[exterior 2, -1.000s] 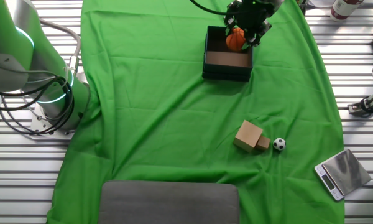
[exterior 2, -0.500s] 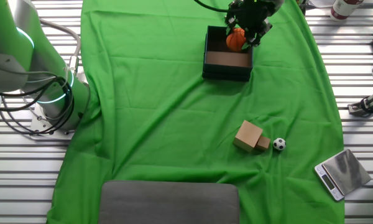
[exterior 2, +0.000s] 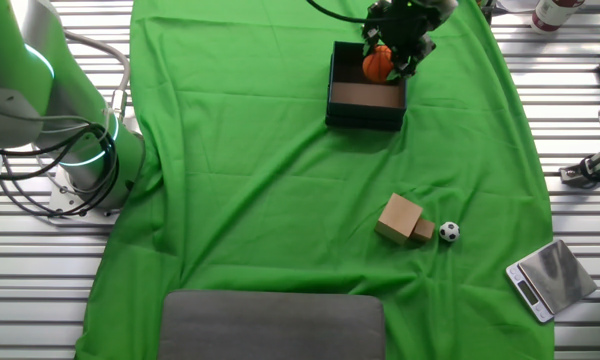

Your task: Take everything out of the gift box

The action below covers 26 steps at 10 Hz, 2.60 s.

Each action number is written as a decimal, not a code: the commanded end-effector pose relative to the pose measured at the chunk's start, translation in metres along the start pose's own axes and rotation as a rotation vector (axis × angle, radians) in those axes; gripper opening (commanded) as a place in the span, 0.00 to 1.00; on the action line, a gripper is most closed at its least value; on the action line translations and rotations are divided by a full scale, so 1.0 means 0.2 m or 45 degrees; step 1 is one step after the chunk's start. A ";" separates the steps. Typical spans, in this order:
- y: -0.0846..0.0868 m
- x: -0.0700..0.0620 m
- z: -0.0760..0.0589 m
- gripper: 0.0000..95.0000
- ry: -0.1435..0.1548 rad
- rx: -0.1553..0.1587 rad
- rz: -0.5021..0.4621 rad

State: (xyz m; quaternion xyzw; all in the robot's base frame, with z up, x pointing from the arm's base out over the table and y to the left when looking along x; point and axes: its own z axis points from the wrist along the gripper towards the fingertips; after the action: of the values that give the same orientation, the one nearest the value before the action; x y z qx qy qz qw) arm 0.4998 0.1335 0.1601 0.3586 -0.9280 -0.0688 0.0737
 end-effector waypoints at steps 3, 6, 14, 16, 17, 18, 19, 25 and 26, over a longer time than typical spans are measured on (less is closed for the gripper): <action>0.00 0.01 0.00 0.00 0.007 -0.012 -0.004; -0.21 0.06 0.00 0.00 -0.004 -0.024 -0.098; -0.77 0.09 0.20 0.00 -0.008 -0.013 -0.290; -0.78 0.10 0.20 0.00 0.002 -0.004 -0.297; -0.78 0.10 0.20 0.00 0.004 -0.004 -0.295; -0.78 0.10 0.20 0.00 0.006 -0.008 -0.271; -0.78 0.10 0.20 0.00 0.004 -0.019 -0.251; -0.78 0.10 0.20 0.00 0.039 0.019 -0.040; -0.79 0.11 0.20 0.00 0.059 0.042 -0.062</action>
State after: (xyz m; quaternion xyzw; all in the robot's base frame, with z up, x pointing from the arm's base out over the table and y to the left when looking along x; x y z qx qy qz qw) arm 0.5793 0.0066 0.0940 0.3639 -0.9260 -0.0538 0.0848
